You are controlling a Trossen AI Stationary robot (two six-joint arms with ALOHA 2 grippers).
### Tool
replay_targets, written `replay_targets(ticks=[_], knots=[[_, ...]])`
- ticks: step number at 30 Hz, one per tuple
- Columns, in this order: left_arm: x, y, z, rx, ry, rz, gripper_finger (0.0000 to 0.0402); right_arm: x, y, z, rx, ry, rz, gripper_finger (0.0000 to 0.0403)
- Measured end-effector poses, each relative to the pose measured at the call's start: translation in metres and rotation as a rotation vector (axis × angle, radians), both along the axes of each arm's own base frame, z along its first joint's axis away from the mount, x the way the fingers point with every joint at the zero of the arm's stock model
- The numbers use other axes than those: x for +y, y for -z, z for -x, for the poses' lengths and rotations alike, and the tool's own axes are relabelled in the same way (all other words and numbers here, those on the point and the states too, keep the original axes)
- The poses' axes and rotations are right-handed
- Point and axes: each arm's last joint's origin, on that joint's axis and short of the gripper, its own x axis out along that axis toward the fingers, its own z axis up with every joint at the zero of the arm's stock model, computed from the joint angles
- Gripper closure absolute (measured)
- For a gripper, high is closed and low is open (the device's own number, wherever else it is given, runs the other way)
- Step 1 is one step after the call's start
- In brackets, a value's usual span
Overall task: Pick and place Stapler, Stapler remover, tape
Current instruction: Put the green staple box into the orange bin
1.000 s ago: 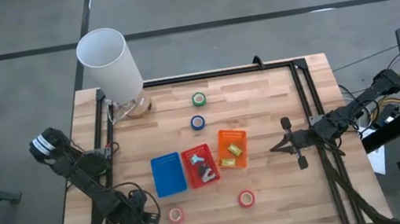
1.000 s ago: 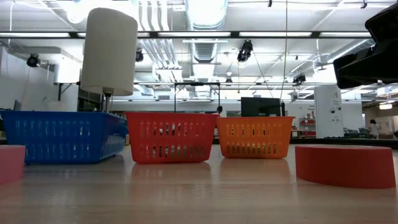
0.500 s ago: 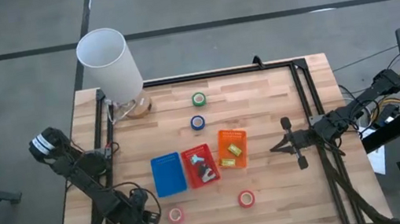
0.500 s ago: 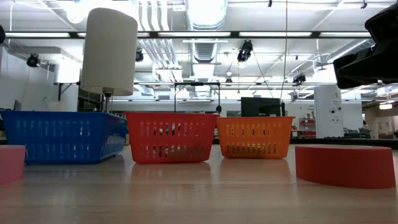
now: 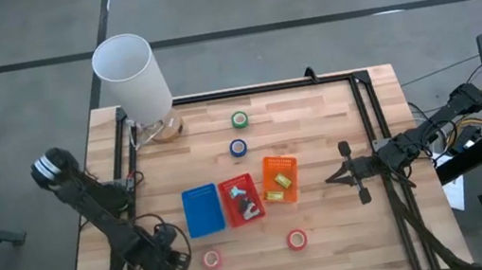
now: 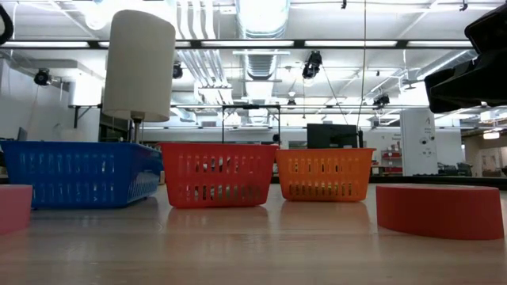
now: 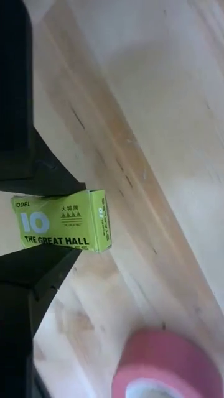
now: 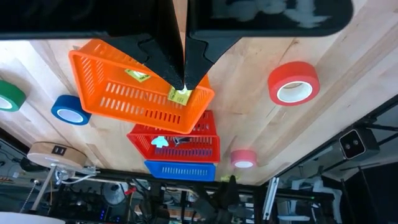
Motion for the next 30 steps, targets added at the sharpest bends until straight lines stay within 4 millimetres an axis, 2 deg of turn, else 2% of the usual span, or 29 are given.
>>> replay_targets(ticks=[8,13,18,23,30], knots=[[0.006,-0.025,0.003,-0.113,-0.027,0.081,0.0284,0.0,0.0,0.0,0.0,-0.001,0.003,0.0394],[0.015,-0.043,0.005,-0.276,-0.064,0.056,0.0285,0.0,0.0,0.0,0.0,0.0,0.004,0.0394],[0.029,-0.059,0.002,-0.549,-0.105,-0.134,0.0282,0.0,0.0,0.0,0.0,0.0,0.004,0.0394],[0.046,-0.067,-0.009,-0.747,-0.232,-0.4,0.0281,0.0,0.0,0.0,0.0,0.0,0.004,0.0394],[0.061,-0.073,-0.045,-0.873,-0.29,-0.632,0.028,0.0,0.0,0.0,0.0,-0.001,0.003,0.0394]])
